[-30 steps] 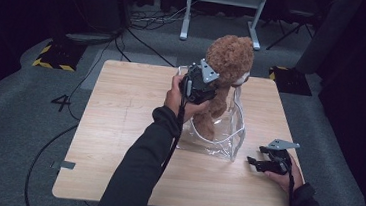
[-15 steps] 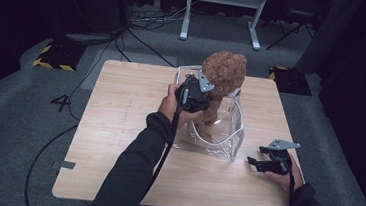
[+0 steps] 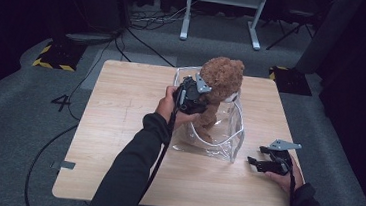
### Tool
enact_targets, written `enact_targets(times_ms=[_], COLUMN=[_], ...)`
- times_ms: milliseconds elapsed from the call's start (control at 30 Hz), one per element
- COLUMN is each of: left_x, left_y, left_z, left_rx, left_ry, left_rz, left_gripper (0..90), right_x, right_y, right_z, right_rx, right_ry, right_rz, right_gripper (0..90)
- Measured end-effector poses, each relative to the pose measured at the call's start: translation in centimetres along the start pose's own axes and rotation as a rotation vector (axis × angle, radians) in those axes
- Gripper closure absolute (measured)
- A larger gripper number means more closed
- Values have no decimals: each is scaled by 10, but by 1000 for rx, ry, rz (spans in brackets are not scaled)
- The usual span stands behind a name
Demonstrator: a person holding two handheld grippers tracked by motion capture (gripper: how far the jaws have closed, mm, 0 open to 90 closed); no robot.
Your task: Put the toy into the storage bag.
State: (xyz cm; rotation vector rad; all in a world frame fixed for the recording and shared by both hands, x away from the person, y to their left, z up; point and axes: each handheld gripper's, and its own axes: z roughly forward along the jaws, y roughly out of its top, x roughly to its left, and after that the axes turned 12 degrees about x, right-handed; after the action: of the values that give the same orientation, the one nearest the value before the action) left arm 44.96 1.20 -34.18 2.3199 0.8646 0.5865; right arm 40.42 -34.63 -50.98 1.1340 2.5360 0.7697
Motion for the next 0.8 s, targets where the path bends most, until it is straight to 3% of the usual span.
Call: enact_targets(times_ms=[433, 800], left_x=[6, 3], left_y=[-12, -8], left_z=[-2, 2], left_rx=[38, 93], left_ry=[-16, 0], left_rz=[23, 67], left_gripper=[501, 482], right_x=[0, 0], right_y=[-2, -2], right_z=[0, 1], right_rx=[-14, -20], right_ry=[1, -1], right_rz=[-1, 2], right_gripper=[251, 249])
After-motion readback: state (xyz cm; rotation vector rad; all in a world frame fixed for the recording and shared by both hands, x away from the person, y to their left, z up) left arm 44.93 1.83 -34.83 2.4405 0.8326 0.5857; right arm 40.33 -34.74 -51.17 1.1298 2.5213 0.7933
